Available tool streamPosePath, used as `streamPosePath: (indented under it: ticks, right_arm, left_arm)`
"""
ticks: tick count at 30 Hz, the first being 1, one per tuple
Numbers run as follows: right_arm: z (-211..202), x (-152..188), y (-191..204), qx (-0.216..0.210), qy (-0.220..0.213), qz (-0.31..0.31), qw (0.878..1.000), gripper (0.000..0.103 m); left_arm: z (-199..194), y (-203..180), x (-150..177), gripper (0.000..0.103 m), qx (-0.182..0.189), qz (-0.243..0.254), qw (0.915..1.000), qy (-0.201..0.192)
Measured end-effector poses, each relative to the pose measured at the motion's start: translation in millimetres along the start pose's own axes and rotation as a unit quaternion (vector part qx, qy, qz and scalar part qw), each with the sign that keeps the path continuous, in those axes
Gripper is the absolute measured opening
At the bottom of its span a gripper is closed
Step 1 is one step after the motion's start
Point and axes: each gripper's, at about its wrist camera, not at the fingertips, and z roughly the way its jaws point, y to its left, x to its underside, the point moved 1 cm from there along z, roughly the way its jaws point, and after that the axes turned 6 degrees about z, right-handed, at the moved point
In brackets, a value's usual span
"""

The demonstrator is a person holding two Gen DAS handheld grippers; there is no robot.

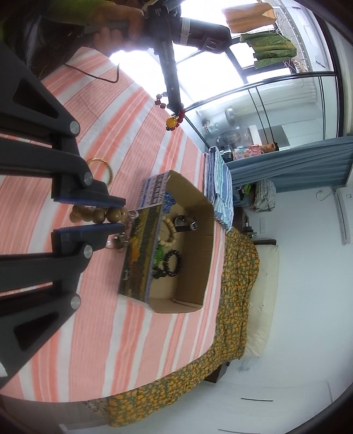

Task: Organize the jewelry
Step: 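Carry the red and wooden bead bracelets toward the box, then lower both bracelets into the box and open both tools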

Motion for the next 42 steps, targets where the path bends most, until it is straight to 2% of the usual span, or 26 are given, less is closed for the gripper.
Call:
streamPosePath:
  ticks: [13, 22, 29, 35, 38, 39, 40, 41, 42]
  right_arm:
    - [11, -16, 0, -0.013, 0.006, -0.002, 1.0, 0.012]
    - [33, -88, -25, -0.005, -0.013, 0.0, 1.0, 0.012]
    - [90, -118, -45, 0.009, 0.007, 0.002, 1.0, 0.012]
    - [145, -130, -77, 0.025, 0.026, 0.008, 0.999, 0.012]
    - [172, -133, -102, 0.07, 0.023, 0.015, 0.997, 0.014]
    - [176, -132, -109, 0.083, 0.023, 0.019, 0.996, 0.028]
    - [181, -132, -117, 0.109, 0.02, 0.02, 0.994, 0.059]
    - [182, -130, -124, 0.143, 0.009, 0.018, 0.99, 0.067]
    - [177, -127, -128, 0.164, -0.003, 0.017, 0.986, 0.068]
  left_arm:
    - [6, 6, -10, 0.007, 0.01, -0.008, 0.9999, 0.003]
    - [20, 5, -57, 0.007, 0.014, -0.006, 0.9998, -0.012]
    - [77, 2, -87, 0.007, 0.005, 0.009, 0.9999, 0.008]
    - [136, 14, -91, 0.007, -0.007, 0.0, 0.9991, 0.041]
    - [165, 17, -88, 0.008, -0.024, 0.007, 0.9981, 0.056]
    - [173, 17, -87, 0.009, -0.033, 0.009, 0.9975, 0.061]
    - [179, 18, -86, 0.019, -0.043, 0.01, 0.9969, 0.065]
    - [186, 18, -84, 0.031, -0.056, 0.011, 0.9959, 0.07]
    - [188, 18, -82, 0.059, -0.067, 0.011, 0.995, 0.072]
